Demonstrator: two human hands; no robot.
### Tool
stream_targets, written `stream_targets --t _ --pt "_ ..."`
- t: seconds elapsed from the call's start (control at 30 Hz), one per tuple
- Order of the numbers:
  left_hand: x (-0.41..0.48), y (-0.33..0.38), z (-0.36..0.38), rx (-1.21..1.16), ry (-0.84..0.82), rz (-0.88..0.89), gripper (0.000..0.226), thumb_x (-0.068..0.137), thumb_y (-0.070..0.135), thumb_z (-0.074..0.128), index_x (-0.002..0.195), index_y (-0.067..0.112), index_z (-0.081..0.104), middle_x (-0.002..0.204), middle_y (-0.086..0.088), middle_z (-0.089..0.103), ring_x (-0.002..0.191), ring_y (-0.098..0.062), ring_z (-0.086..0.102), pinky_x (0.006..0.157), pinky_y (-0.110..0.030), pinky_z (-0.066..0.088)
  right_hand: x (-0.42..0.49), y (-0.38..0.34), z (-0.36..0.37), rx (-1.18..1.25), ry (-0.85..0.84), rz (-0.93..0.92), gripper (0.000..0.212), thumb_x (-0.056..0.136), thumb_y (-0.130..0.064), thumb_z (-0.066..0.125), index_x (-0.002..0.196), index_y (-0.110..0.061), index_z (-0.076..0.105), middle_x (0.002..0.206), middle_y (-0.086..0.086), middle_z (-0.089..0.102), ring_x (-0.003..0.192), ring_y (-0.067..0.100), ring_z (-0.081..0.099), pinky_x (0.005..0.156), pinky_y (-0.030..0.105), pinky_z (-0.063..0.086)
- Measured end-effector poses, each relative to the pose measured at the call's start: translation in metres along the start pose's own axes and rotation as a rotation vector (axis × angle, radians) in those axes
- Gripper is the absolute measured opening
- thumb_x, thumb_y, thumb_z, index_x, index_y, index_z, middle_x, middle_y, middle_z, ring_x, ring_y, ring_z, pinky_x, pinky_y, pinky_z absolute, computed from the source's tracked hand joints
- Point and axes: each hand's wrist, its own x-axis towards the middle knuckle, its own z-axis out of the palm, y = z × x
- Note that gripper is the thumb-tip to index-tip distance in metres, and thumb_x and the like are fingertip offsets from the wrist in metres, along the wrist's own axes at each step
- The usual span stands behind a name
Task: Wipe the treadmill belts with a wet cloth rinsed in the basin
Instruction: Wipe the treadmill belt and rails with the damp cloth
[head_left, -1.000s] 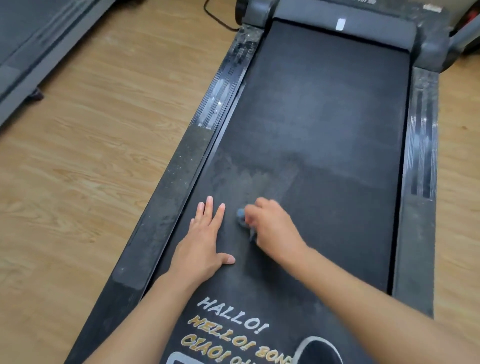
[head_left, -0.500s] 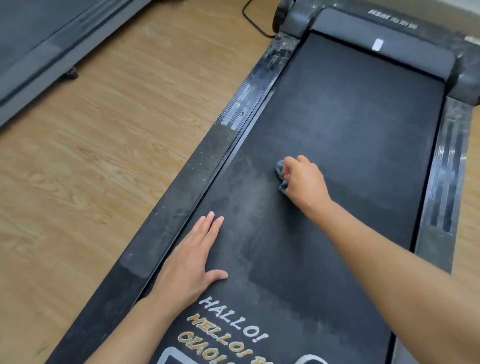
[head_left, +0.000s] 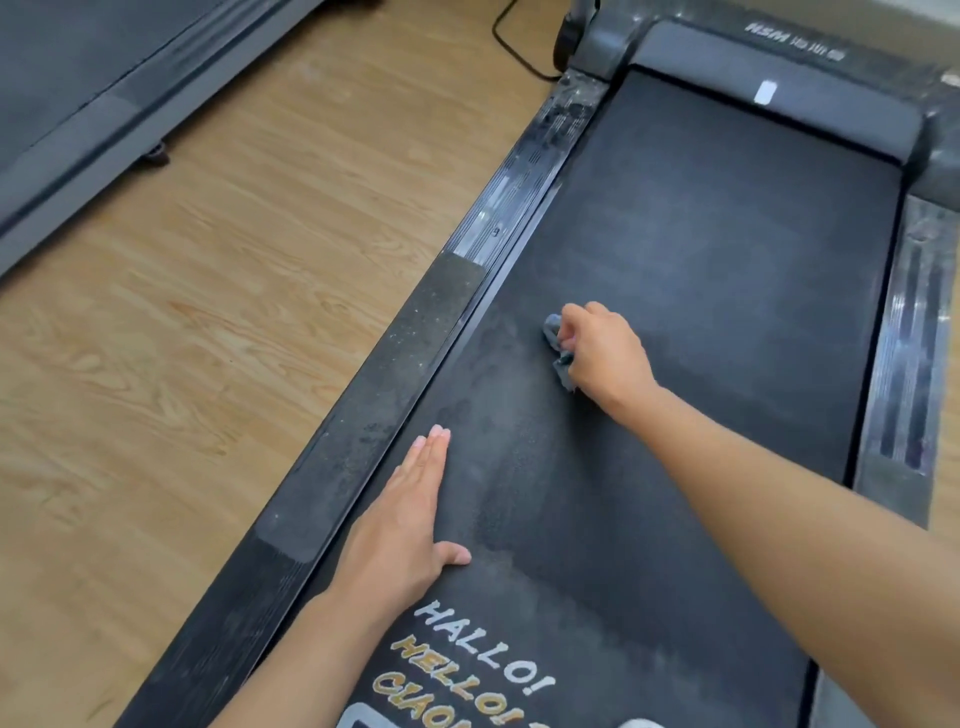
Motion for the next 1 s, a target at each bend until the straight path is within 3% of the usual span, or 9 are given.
stream_targets --t 0.13,0.3,0.43,0.5,0.67,0.77,0.83,0.9,1.0 --pt "-0.002 0.011 0.000 -0.003 0.041 -0.026 0.132 0.086 0.032 0.087 0.163 0.041 -0.020 0.162 0.036 -0.025 0.151 0.014 -0.020 0.129 -0.025 0.018 0.000 -0.018 0.009 -0.038 0.053 0.045 0.023 0.082 0.000 0.057 0.098 -0.016 0.056 0.102 0.008 0.053 0.093 0.037 0.051 0.064 0.039 0.042" --pt "-0.012 0.004 0.015 0.024 0.164 -0.028 0.129 0.086 0.035 0.086 0.164 0.033 -0.017 0.161 0.032 -0.026 0.148 0.014 -0.028 0.127 -0.016 0.003 -0.130 -0.072 0.048 0.047 -0.226 -0.500 0.034 0.079 -0.008 0.063 0.104 -0.029 0.053 0.101 -0.001 0.049 0.086 0.026 0.047 0.059 0.036 0.040" --pt "-0.026 0.002 0.023 -0.112 0.202 -0.102 0.123 0.089 0.031 0.084 0.159 0.049 -0.015 0.148 0.049 -0.023 0.152 0.016 -0.010 0.122 -0.019 0.026 -0.131 -0.067 0.037 0.019 -0.369 -0.731 0.022 0.080 -0.010 0.061 0.095 -0.025 0.054 0.094 0.000 0.052 0.079 0.024 0.049 0.058 0.036 0.041" --pt "-0.026 0.005 0.021 -0.108 0.189 -0.126 0.122 0.090 0.036 0.082 0.160 0.049 -0.017 0.149 0.047 -0.026 0.155 0.012 -0.002 0.118 -0.021 0.031 -0.083 -0.053 0.030 -0.014 -0.275 -0.648 0.027 0.076 -0.010 0.068 0.094 -0.026 0.055 0.096 -0.002 0.053 0.083 0.025 0.052 0.059 0.035 0.043" --pt "-0.024 0.006 0.017 -0.139 0.161 -0.145 0.122 0.090 0.036 0.082 0.160 0.052 -0.017 0.159 0.039 -0.018 0.157 0.009 0.006 0.099 -0.014 0.035 0.030 0.000 0.009 -0.034 0.012 -0.083 0.022 0.084 -0.001 0.058 0.090 -0.022 0.055 0.095 -0.001 0.052 0.092 0.033 0.055 0.066 0.039 0.048" --pt "-0.026 0.004 0.018 -0.178 0.172 -0.152 0.123 0.089 0.037 0.083 0.161 0.054 -0.015 0.163 0.038 -0.014 0.156 0.010 0.006 0.095 -0.010 0.031 0.016 -0.024 0.018 -0.024 0.095 -0.027 0.022 0.083 0.002 0.057 0.095 -0.016 0.056 0.096 0.005 0.052 0.088 0.036 0.052 0.064 0.040 0.047" --pt "-0.025 0.001 0.019 -0.196 0.182 -0.160 0.124 0.087 0.038 0.084 0.161 0.054 -0.014 0.167 0.035 -0.010 0.156 0.011 0.008 0.100 -0.012 0.034 -0.032 -0.053 0.036 0.040 0.053 -0.159 0.023 0.083 0.000 0.060 0.096 -0.018 0.056 0.097 0.002 0.050 0.086 0.033 0.051 0.062 0.040 0.047" --pt "-0.024 -0.003 0.020 -0.217 0.190 -0.161 0.125 0.086 0.037 0.086 0.161 0.055 -0.012 0.170 0.031 -0.005 0.155 0.011 0.012 0.105 -0.015 0.036 -0.098 -0.078 0.052 0.062 -0.115 -0.470 0.021 0.085 -0.009 0.055 0.101 -0.022 0.055 0.100 0.002 0.050 0.087 0.028 0.048 0.063 0.038 0.044" --pt "-0.023 -0.005 0.020 -0.247 0.180 -0.155 0.123 0.085 0.034 0.086 0.162 0.055 -0.008 0.171 0.029 -0.002 0.154 0.011 0.018 0.097 -0.013 0.037 -0.144 -0.082 0.053 0.039 -0.346 -0.840 0.016 0.095 -0.027 0.043 0.108 -0.024 0.052 0.102 0.003 0.052 0.085 0.024 0.046 0.069 0.036 0.045"
